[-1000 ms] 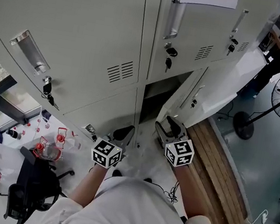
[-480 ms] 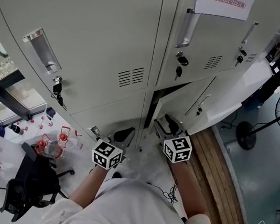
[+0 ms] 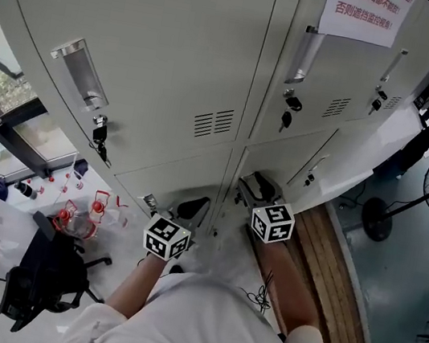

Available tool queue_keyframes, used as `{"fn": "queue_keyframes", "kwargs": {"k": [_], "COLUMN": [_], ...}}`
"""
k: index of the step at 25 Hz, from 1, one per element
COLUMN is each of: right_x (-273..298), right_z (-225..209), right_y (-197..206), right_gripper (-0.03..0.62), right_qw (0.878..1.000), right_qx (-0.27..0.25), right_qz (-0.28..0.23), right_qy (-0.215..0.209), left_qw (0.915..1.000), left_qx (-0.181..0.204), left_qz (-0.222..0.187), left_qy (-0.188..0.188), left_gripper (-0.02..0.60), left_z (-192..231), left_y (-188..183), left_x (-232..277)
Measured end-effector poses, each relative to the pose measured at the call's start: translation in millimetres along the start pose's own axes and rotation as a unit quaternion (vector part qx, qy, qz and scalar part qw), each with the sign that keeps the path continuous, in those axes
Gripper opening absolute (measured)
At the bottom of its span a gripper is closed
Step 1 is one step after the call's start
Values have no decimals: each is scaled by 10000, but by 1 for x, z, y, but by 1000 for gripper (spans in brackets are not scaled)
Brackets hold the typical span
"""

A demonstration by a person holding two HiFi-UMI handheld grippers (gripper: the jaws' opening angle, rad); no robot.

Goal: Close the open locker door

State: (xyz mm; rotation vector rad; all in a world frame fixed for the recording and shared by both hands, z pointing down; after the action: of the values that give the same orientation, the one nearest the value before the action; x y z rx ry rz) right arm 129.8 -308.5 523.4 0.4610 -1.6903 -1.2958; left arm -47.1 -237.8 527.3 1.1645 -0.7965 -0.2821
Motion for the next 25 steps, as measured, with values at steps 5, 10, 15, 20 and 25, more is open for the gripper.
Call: {"fn": "queue_keyframes", "kwargs": {"k": [5,10,15,20,25], "right_x": [8,10,7,-5,-29], "right_z": [-3,-5,-4,-5,-1], "right_y": [-2,-3,-3,-2,4], "right_gripper": [206,204,204,204,176], "right_qw": [10000,10000,9999,9998,9998], "right_qx": [2,45,36,98,15], "right_qz": [29,7,-15,-52,-6], "right_qy": [5,-16,-106,-173,-218], "left_qw": [10000,10000,9999,9999,9996], "left_qx": [-17,-39,-61,-68,-166], "left_qz": [22,39,66,40,9], "left_qy": [-17,-48,-90,-121,-241], "left_gripper": [15,15,15,15,15], "left_z": [-1,-3,-5,-11,-21], "left_y": [1,1,1,-1,6], "left_x": [1,1,2,4,5]}}
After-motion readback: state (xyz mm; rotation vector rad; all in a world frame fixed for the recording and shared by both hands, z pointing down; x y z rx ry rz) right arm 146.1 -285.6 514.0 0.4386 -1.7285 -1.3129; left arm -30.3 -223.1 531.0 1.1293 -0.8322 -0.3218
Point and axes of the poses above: the fingertips, and each gripper's own axes: x forward along the fingers, z to its left, y out of its underside, the point moved 6 cm from there along -x, backward along the fingers, and after that the axes turned 14 degrees about z, right-handed, at the moved point
